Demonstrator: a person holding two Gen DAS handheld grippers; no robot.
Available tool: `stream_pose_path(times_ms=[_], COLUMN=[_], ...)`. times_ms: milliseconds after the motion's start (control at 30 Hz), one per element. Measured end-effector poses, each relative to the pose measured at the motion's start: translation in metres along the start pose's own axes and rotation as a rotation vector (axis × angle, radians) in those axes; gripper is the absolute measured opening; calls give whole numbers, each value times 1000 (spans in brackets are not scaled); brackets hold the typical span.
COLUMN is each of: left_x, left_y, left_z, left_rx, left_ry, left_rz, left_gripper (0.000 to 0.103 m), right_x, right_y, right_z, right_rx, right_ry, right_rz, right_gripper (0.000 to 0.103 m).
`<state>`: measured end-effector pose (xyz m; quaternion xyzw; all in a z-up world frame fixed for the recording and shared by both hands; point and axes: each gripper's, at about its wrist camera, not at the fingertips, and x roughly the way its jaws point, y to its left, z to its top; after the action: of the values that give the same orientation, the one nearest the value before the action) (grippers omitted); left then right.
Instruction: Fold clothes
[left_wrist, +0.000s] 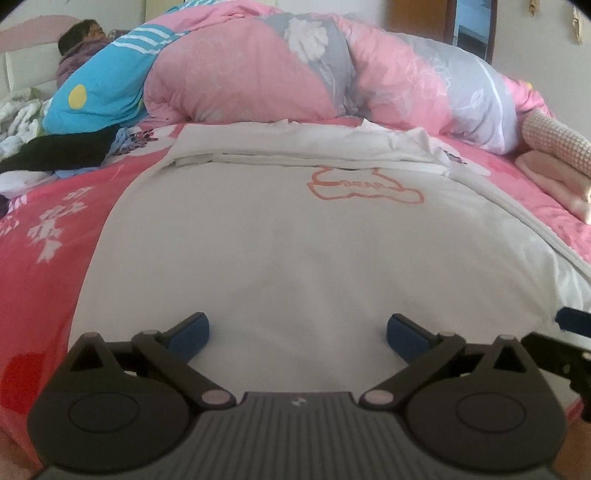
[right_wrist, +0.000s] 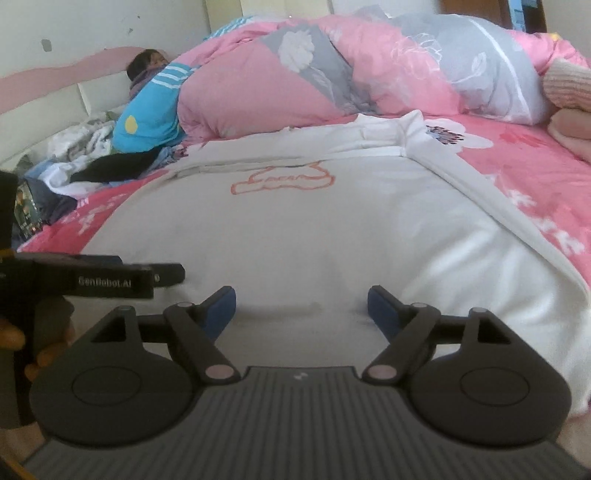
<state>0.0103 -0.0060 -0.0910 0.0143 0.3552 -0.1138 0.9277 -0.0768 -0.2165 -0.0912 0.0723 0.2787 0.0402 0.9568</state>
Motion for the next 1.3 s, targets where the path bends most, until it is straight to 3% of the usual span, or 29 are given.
stream_pose_path(times_ms=[200,333,500,633,1033,1300], left_x=[-5,-8,-11,-11,-8,-6], left_y=[3,6,17,23,6,3], left_z=[-5,-5,-4,-3,-5,-3], left_rx=[-31,-60,-87,-119,-36,-18], left_ry=[4,20,30,34,42,62], left_rz=[-4,-7,-67,-94,-14,0], left_gripper=[103,103,103,103,103,103], right_x=[-10,-3,7,9,4,4], right_y=[4,8,18,21,13,10], right_z=[4,-1,-8,-11,-18,-17], right_rx=[-7,-28,-83,-85,-37,-45], right_ry=[-19,14,60,59,37,45], right_rz=[-76,-118,-148,-157,-127,-104], right_gripper=[87,95,102,102,102,102])
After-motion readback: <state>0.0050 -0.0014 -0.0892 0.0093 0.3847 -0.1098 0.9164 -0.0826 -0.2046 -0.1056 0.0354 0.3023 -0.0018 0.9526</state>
